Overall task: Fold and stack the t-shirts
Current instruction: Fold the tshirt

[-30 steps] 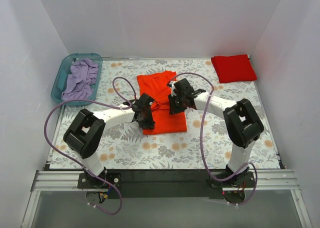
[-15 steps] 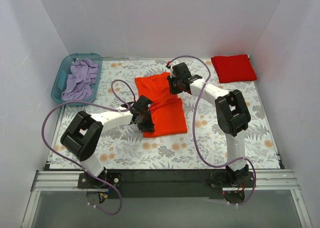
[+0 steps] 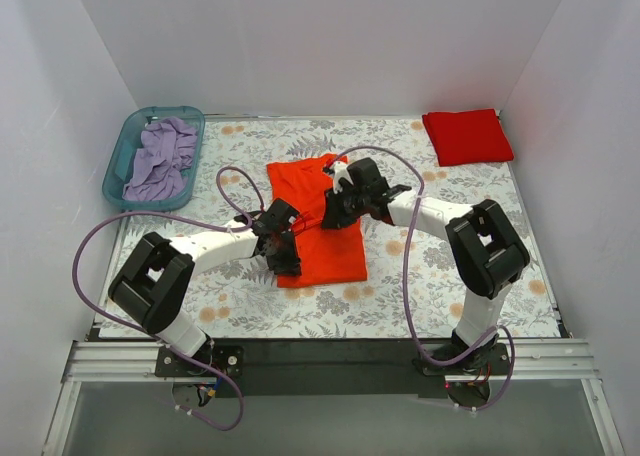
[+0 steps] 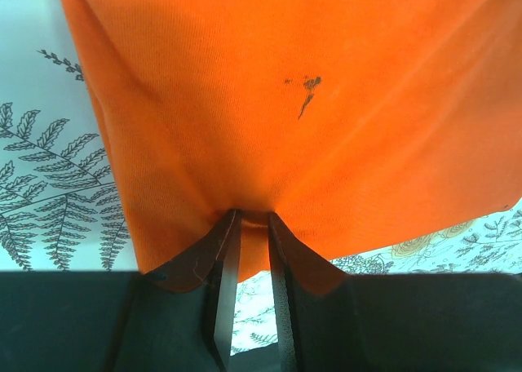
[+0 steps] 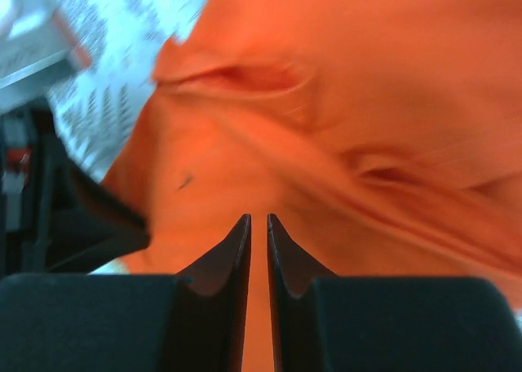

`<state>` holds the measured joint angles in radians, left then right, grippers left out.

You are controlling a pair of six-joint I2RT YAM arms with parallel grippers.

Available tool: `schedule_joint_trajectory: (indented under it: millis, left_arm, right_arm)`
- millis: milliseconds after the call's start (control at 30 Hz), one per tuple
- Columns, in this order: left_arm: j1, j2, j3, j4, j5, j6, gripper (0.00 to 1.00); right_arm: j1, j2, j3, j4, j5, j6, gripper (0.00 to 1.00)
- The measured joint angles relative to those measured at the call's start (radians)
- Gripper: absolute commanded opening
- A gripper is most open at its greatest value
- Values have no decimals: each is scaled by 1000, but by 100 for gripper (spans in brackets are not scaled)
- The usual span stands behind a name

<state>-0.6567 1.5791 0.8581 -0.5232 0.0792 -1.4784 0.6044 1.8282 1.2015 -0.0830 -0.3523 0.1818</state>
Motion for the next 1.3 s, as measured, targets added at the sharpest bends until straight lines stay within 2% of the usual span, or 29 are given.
schedule_joint_trajectory:
  millis: [167,500,767,967,1133,1300]
  left_arm:
    - [0,-1,-1,-1,0,-3,20]
    - [0,-2,-1,-3,0,-3,20]
    - [0,-2,-3,0,16,-1,20]
    - [0,-4,-5,-4,15,-2,21]
    - [0,-12,7,-37,-2,-3,24]
    - [35,-87,68,-60,-39,-3,27]
  right_arm:
    - [57,5,-95,100,-116,65,18]
    - [79,187,-19,237,-174,135,18]
    - [53,334,194,241,-151,164,18]
    - [-58,447,387,256,-128,216,20]
    - [-140,426,381,257,-153,238,22]
    - [-166,229,182,259,-225,246,22]
